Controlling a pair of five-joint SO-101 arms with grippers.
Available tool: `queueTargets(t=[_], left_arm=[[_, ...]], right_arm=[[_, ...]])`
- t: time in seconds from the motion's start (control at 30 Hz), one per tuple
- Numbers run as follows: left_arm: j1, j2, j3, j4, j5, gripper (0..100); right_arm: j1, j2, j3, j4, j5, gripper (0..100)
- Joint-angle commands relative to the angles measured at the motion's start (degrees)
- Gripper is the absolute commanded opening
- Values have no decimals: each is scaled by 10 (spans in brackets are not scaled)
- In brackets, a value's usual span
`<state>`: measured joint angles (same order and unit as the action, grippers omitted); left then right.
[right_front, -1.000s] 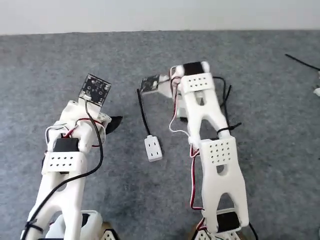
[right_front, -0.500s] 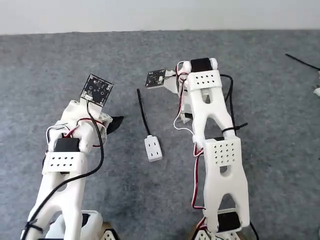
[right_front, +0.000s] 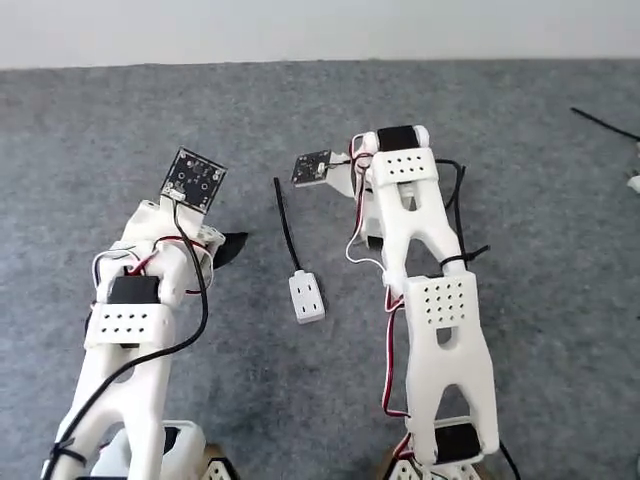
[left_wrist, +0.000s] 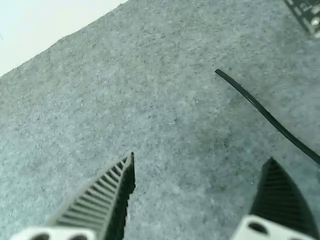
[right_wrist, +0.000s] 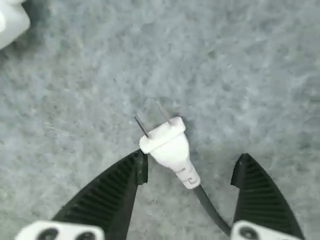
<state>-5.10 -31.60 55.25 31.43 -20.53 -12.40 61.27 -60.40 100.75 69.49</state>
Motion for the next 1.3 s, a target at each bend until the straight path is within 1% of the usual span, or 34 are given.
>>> queueTargets(t=[0.0, 0.23, 0.6, 0.67, 0.7, 0.8, 0.83, 0.87, 0.9, 0.97, 1.0, 1.27], left_arm=[[5, -3, -3, -13, -6, 374], [5, -3, 1, -14, -6, 374], [5, -3, 1, -14, -6, 374], [5, -4, 1, -14, -6, 374], [5, -4, 1, -14, -6, 374], [5, -4, 1, -14, -6, 374], [5, -4, 1, -14, -6, 374], [5, -4, 1, -14, -6, 374], [5, -4, 1, -14, -6, 374], [5, -4, 1, -14, -6, 374], [5, -4, 1, -14, -6, 374], [5, -4, 1, -14, -6, 374]], right_arm=[[0, -8, -9, 22, -11, 285], [-1, 13, -9, 22, -10, 285], [22, 43, -10, 22, 5, 281], [22, 44, -10, 22, 5, 239], [21, 44, -10, 22, 5, 194], [19, 44, -12, 19, -8, 7], [19, 44, -12, 17, -21, 7], [19, 44, -12, 17, -31, 41], [19, 44, -12, 17, -33, 50], [19, 45, -12, 17, -34, 9], [19, 45, -12, 17, -35, 5], [19, 46, -12, 20, -35, 9]])
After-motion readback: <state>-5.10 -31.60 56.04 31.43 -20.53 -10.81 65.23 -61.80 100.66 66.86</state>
